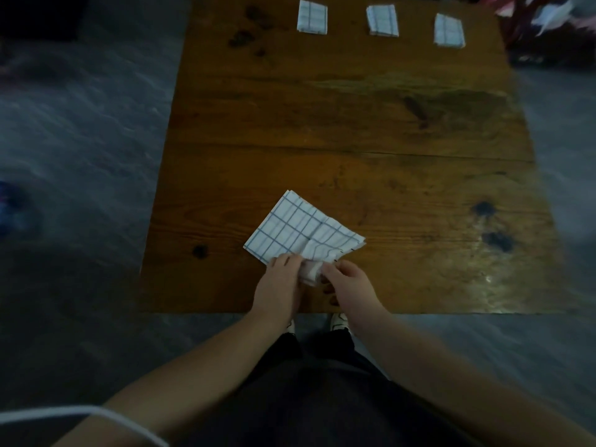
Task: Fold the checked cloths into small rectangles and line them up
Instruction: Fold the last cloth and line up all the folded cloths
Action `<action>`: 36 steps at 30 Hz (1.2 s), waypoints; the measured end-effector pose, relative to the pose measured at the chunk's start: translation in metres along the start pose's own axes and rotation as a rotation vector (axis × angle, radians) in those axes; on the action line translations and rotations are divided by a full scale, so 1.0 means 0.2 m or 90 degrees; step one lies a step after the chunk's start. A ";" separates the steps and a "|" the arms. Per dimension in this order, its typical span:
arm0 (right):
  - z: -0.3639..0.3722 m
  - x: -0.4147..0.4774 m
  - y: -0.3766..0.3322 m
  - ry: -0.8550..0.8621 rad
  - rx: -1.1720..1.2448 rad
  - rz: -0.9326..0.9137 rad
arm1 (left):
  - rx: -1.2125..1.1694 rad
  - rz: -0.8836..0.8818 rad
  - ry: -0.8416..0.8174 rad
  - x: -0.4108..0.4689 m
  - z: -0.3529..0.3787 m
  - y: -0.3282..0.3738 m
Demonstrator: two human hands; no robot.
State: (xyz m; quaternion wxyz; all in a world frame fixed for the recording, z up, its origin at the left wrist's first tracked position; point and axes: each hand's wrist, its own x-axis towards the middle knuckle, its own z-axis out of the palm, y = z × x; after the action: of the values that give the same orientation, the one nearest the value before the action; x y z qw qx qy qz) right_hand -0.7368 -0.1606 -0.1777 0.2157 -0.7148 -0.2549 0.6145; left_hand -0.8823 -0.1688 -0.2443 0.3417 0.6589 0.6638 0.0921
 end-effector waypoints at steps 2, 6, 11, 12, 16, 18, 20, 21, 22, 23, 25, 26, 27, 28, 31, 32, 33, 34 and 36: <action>0.00 -0.02 0.00 0.008 -0.009 -0.054 | -0.083 -0.045 0.031 0.01 -0.01 -0.03; -0.02 -0.03 0.01 -0.004 -0.106 -0.174 | -0.309 -0.190 0.086 0.01 -0.09 -0.04; -0.05 0.02 0.01 -0.023 -0.362 -0.265 | -0.368 -0.248 -0.003 0.00 -0.18 -0.11; -0.06 0.05 0.01 -0.026 -0.444 -0.295 | -0.346 -0.242 -0.032 0.01 -0.19 -0.13; -0.09 0.11 0.06 -0.095 -0.702 -0.427 | -0.291 -0.211 -0.083 0.02 -0.24 -0.19; -0.08 0.12 0.08 -0.130 -0.761 -0.463 | -0.301 -0.216 -0.037 0.02 -0.26 -0.20; -0.06 0.12 0.10 -0.151 -0.809 -0.467 | -0.323 -0.235 0.014 0.01 -0.28 -0.20; -0.05 0.12 0.11 -0.154 -0.828 -0.468 | -0.330 -0.245 0.029 0.01 -0.28 -0.20; -0.04 0.13 0.11 -0.153 -0.839 -0.469 | -0.331 -0.245 0.040 0.00 -0.28 -0.20; -0.04 0.13 0.12 -0.150 -0.845 -0.471 | -0.322 -0.242 0.051 -0.01 -0.27 -0.20; -0.03 0.14 0.13 -0.138 -0.866 -0.477 | -0.268 -0.227 0.085 -0.05 -0.26 -0.19; -0.03 0.14 0.13 -0.130 -0.883 -0.478 | -0.210 -0.204 0.103 -0.07 -0.26 -0.19; -0.03 0.15 0.14 -0.119 -0.901 -0.480 | -0.124 -0.159 0.109 -0.10 -0.25 -0.18; -0.03 0.16 0.15 -0.110 -0.920 -0.484 | -0.031 -0.097 0.101 -0.12 -0.23 -0.17; -0.04 0.19 0.18 -0.105 -0.957 -0.495 | 0.159 0.059 -0.002 -0.19 -0.15 -0.14; -0.04 0.20 0.19 -0.110 -0.963 -0.494 | 0.199 0.070 -0.040 -0.20 -0.11 -0.13; -0.04 0.21 0.20 -0.115 -0.967 -0.492 | 0.230 0.068 -0.068 -0.22 -0.08 -0.13; -0.05 0.21 0.20 -0.120 -0.971 -0.491 | 0.249 0.055 -0.085 -0.23 -0.04 -0.13; -0.05 0.22 0.20 -0.123 -0.973 -0.496 | 0.263 0.023 -0.095 -0.26 0.00 -0.13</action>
State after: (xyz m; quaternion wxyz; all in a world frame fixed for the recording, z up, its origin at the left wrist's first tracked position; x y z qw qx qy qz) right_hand -0.7175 -0.1642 -0.2360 -0.1514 -0.4703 -0.8425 0.2148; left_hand -0.9085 -0.2202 -0.2421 0.2460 0.7319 0.6293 -0.0886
